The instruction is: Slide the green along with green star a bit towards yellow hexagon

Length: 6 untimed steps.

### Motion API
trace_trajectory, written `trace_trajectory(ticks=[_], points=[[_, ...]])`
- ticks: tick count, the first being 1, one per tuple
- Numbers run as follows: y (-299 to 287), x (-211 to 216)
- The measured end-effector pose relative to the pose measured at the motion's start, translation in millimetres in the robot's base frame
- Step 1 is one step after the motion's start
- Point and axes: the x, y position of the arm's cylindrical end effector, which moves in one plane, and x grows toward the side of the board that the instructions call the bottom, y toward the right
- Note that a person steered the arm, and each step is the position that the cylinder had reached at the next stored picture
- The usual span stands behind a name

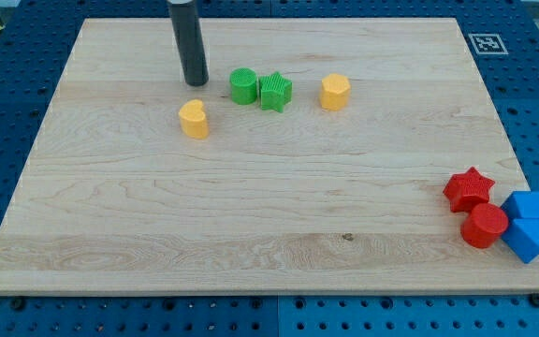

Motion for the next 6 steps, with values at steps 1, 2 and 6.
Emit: trace_trajectory(ticks=[1,2,6], points=[[13.4,6.3],[27.1,10.5],[57.7,13.1]])
